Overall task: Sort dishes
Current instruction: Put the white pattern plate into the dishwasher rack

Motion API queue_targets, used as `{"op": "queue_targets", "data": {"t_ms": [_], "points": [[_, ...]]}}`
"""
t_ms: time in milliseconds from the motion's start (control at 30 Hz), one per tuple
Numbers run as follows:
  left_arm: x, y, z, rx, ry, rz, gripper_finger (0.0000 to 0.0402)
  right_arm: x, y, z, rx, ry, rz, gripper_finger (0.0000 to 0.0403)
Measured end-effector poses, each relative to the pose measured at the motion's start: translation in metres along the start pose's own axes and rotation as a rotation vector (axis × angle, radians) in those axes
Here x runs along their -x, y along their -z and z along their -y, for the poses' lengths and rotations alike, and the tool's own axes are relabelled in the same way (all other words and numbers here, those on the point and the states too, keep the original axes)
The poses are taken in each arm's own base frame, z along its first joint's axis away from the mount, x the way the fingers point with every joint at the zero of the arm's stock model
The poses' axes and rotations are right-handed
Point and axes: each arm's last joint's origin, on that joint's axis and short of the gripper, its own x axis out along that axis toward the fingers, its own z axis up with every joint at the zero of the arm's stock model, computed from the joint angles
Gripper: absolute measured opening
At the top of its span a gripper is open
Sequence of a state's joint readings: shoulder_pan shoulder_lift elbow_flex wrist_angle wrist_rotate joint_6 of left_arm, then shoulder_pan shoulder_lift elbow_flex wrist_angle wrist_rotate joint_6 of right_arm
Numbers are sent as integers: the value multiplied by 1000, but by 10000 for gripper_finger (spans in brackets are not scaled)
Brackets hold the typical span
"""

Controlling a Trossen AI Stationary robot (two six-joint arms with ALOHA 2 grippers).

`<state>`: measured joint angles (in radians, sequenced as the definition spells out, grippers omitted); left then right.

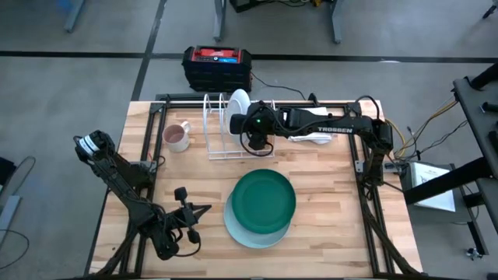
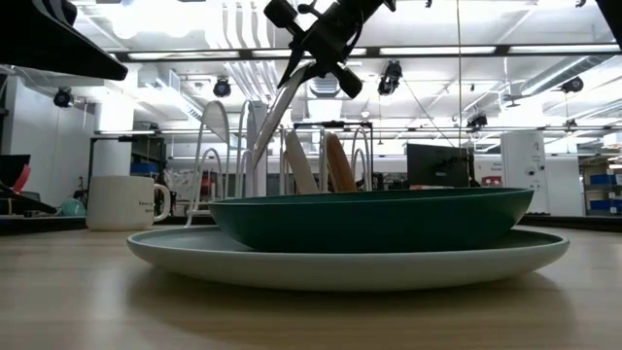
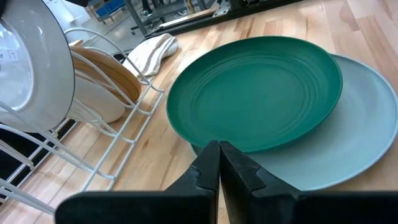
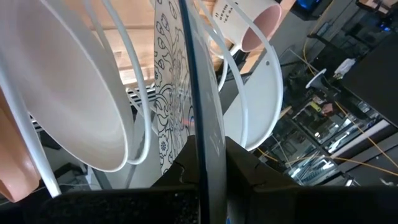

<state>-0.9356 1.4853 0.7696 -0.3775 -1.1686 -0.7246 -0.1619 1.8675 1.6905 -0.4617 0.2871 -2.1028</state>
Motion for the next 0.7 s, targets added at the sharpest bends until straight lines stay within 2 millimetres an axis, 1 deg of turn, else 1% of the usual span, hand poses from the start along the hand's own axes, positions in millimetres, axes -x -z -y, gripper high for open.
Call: {"op": "queue_targets", "data": {"t_ms": [133, 267, 300, 433, 500, 700], "points": [[0, 0, 0, 0, 0, 0, 0, 0, 0, 0, 0, 0, 0, 16], [0, 0, 0, 0, -1, -1, 0, -8, -4, -2, 5, -18, 7, 16], [0, 0, 0, 2, -1, -1, 0, -14, -7, -4, 21, -27, 11, 16], [0, 1, -1, 12, -3, -3, 0, -26, -10, -7, 65, -65, -36, 16], [0, 1, -1, 10, -5, -5, 0, -27, -8, -4, 55, -48, -57, 16], [0, 2, -1, 19, -7, -7, 0, -35, -10, -5, 62, -69, -57, 16]]}}
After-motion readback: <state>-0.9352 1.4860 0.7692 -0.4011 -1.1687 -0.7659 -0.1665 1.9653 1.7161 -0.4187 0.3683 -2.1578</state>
